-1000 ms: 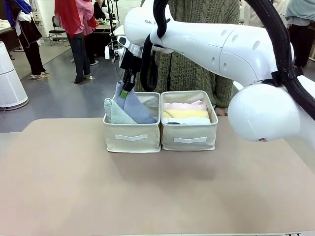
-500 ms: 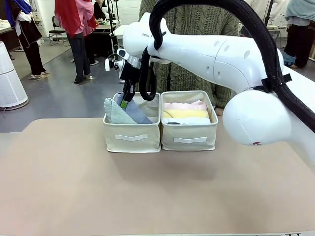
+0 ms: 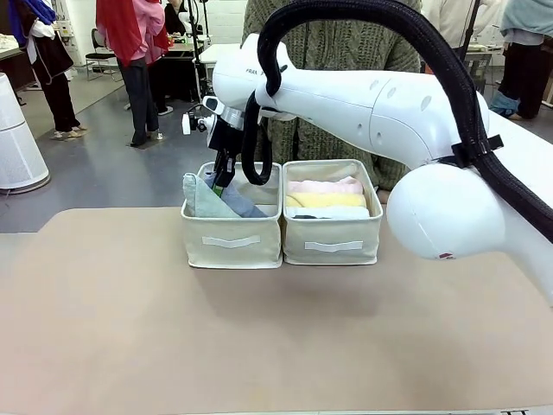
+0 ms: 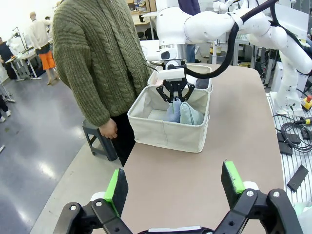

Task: Sort the towels based on their folding style.
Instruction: Pick up another triangle-folded towel from the table and place it in the left Fabric basket.

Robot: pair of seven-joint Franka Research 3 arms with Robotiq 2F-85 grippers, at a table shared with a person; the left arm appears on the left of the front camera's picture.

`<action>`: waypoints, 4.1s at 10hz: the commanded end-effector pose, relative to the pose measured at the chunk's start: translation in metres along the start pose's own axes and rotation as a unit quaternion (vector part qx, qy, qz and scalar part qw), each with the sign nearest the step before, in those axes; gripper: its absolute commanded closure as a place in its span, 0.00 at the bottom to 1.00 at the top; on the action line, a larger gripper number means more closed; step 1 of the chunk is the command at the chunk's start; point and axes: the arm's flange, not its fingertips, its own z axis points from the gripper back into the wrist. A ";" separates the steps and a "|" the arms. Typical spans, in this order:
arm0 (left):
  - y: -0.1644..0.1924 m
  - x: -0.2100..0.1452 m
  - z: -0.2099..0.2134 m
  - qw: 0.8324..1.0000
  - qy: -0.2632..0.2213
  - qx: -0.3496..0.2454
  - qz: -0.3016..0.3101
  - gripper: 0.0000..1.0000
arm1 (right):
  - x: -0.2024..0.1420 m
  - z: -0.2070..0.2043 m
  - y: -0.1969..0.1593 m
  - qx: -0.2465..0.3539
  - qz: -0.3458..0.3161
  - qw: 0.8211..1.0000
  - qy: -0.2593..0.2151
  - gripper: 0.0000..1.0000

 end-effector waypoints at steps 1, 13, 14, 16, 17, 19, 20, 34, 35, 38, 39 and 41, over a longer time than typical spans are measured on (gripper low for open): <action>-0.002 0.001 -0.002 1.000 0.004 0.005 0.002 0.00 | 0.007 0.003 -0.018 0.012 0.007 1.000 -0.003 0.82; -0.002 0.001 -0.002 1.000 0.004 0.005 0.002 0.00 | 0.008 0.016 -0.015 -0.002 0.012 1.000 -0.011 0.00; -0.002 0.001 -0.002 1.000 0.004 0.005 0.002 0.00 | 0.007 0.016 -0.015 -0.002 0.013 1.000 -0.013 0.00; -0.002 0.001 -0.002 1.000 0.004 0.005 0.002 0.00 | 0.006 0.018 -0.015 -0.002 0.013 1.000 -0.014 0.00; -0.002 0.001 -0.002 1.000 0.004 0.005 0.002 0.00 | 0.006 0.018 -0.015 -0.002 0.013 1.000 -0.014 0.00; -0.002 0.001 -0.002 1.000 0.004 0.005 0.002 0.00 | 0.005 0.025 -0.012 -0.015 0.012 1.000 -0.008 0.00; -0.002 0.001 -0.002 1.000 0.004 0.005 0.002 0.00 | 0.006 0.039 -0.004 -0.013 0.006 1.000 -0.003 0.00; -0.002 0.001 -0.002 1.000 0.004 0.005 0.002 0.00 | -0.082 0.161 0.228 -0.128 -0.169 0.977 0.003 0.00; -0.002 0.001 -0.002 1.000 0.004 0.005 0.002 0.00 | -0.081 0.160 0.222 -0.128 -0.162 0.979 0.008 0.00; -0.002 0.001 -0.002 1.000 0.004 0.005 0.002 0.00 | -0.079 0.170 0.229 -0.126 -0.189 0.974 0.022 0.00; -0.002 0.001 -0.002 1.000 0.004 0.005 0.002 0.00 | -0.079 0.170 0.229 -0.126 -0.189 0.974 0.022 0.00; -0.002 0.001 -0.002 1.000 0.004 0.005 0.002 0.00 | -0.079 0.170 0.229 -0.126 -0.189 0.974 0.022 0.00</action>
